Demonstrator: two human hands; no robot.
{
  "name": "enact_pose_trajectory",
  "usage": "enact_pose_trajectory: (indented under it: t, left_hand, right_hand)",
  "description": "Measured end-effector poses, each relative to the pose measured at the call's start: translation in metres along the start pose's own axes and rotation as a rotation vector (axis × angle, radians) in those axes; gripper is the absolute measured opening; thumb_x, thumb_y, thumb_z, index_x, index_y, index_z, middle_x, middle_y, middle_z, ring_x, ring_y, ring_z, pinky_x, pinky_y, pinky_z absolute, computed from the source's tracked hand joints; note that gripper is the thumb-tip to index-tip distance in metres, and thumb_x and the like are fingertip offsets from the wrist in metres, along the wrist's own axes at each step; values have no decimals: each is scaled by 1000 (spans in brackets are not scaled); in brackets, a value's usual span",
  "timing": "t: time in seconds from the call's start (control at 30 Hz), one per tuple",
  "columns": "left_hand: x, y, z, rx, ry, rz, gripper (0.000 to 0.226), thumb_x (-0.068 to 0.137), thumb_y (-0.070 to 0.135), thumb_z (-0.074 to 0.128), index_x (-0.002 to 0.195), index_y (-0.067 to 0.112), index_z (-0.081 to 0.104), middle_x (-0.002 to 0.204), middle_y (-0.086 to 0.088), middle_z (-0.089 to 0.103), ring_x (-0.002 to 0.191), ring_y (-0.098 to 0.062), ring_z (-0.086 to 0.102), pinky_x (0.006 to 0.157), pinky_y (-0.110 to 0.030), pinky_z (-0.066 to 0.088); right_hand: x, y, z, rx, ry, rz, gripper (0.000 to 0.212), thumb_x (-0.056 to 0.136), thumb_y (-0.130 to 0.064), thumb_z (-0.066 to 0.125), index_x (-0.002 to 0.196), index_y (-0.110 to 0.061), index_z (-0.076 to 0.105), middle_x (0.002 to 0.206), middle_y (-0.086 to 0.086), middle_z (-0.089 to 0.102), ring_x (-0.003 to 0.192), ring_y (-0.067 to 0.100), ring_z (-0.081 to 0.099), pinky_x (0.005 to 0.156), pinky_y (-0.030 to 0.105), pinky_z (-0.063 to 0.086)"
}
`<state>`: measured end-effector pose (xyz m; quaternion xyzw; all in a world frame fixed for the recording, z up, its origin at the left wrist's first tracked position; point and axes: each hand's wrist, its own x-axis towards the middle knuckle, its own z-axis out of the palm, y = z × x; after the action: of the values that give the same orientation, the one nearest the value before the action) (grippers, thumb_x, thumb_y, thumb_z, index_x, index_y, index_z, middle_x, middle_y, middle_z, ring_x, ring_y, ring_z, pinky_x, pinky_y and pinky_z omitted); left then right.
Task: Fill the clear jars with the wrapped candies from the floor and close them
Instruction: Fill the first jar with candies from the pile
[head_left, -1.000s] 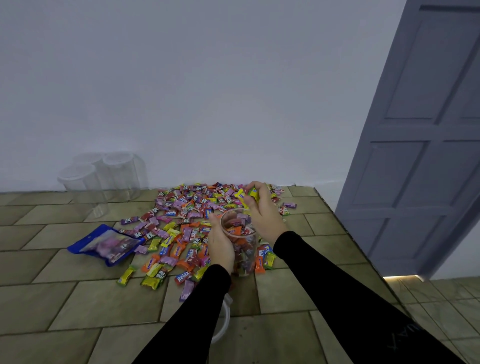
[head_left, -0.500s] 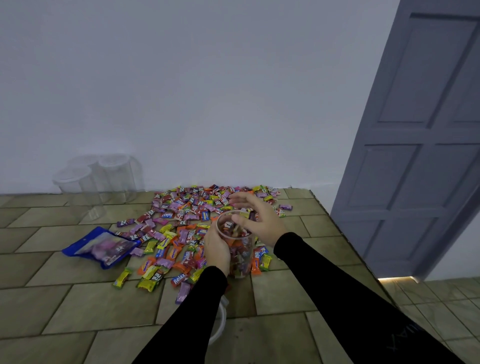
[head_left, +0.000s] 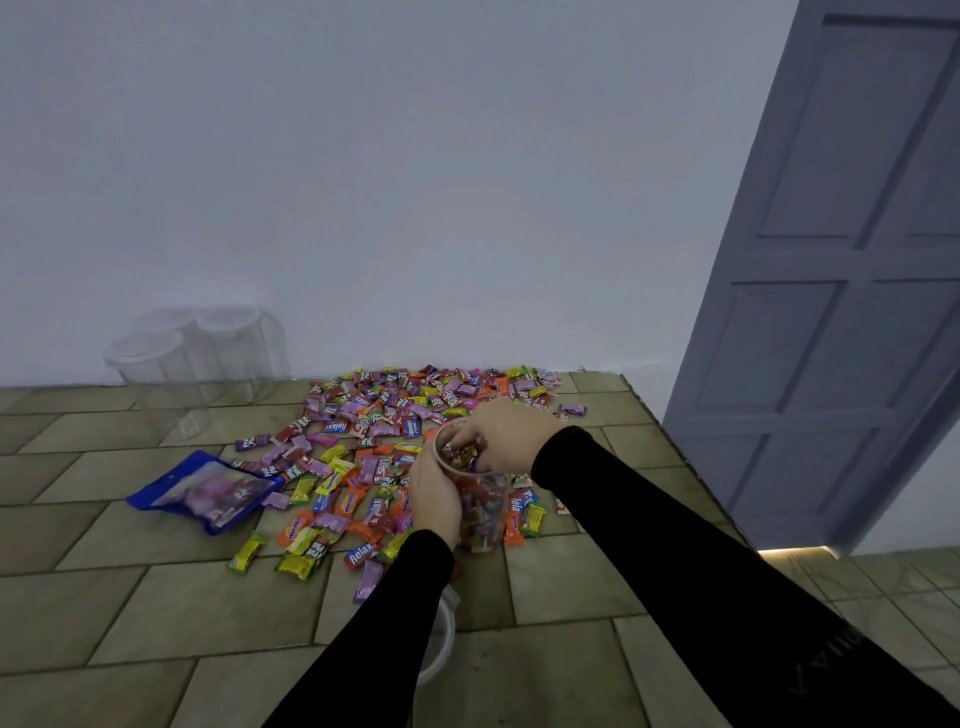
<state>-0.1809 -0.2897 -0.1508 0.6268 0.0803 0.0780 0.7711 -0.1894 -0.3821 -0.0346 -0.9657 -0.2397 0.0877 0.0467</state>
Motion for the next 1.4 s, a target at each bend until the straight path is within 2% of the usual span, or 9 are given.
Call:
enact_pose_trajectory:
  t: [0.23,0.43,0.6,0.8,0.97,1.13,1.23,1.33,1.4]
  left_hand:
    - [-2,1,-1,-56,-40,21,39,103,21,32,96,25,70,105,-4,71,103,-23,64,93,-40,50]
    - [-2,3,-1,-87,-24,31,34,104,14,33,97,20,66,96,1,68,90,-12,62,64,-10,49]
    - [4,2,-2,-91,-17,-86,35,104,24,35,103,17,69,104,-7,69,96,-19,64,74,-24,51]
    - [8,-3,0,-78,8,-59,52,104,30,34,76,30,78,97,0,72,103,-24,64,95,-41,48]
    - [4,-6,-3,4,1,9,40,103,24,33,93,26,71,104,-6,68,101,-23,62,88,-40,50]
    - [0,-1,-5,99,-23,33,34,104,19,31,111,21,64,118,-13,62,107,-28,58,93,-45,48]
    - [0,0,-7,195,-42,-11,35,100,14,36,126,-2,52,122,-31,56,109,-44,56,92,-50,47]
    - [3,-3,-14,187,-60,-36,50,87,46,40,119,19,65,122,-16,62,113,-35,58,99,-51,46]
    - [2,3,-17,96,-45,-47,41,90,46,41,107,27,72,118,-4,67,112,-22,61,100,-49,47]
  right_hand:
    - [24,1,9,-40,-60,73,22,93,-4,53,102,3,72,102,12,69,67,16,52,62,13,39]
    - [36,-7,6,-79,-163,99,22,95,-5,50,102,-2,71,118,13,66,85,23,53,82,34,46]
    - [25,-2,-12,-14,-193,70,29,91,-20,63,115,-4,69,105,10,67,87,19,55,62,17,41]
    - [16,-2,-23,-40,-109,118,33,80,-21,76,109,-7,73,111,6,71,105,21,64,84,25,46]
    - [25,-15,-2,-210,-88,89,10,91,-14,59,88,-7,65,81,8,61,75,25,53,69,33,46]
    - [20,-16,-2,-142,-156,71,21,91,-4,56,76,-18,50,67,4,48,57,20,41,62,29,42]
    - [25,-10,-4,-102,-146,87,10,85,-7,64,77,-5,70,90,12,69,69,25,53,56,25,42]
    - [18,0,-11,33,-60,102,15,81,-9,73,95,-5,76,104,7,72,91,23,66,72,27,45]
    - [10,9,-16,125,65,101,18,77,-10,78,95,-8,76,98,4,72,88,18,65,71,24,41]
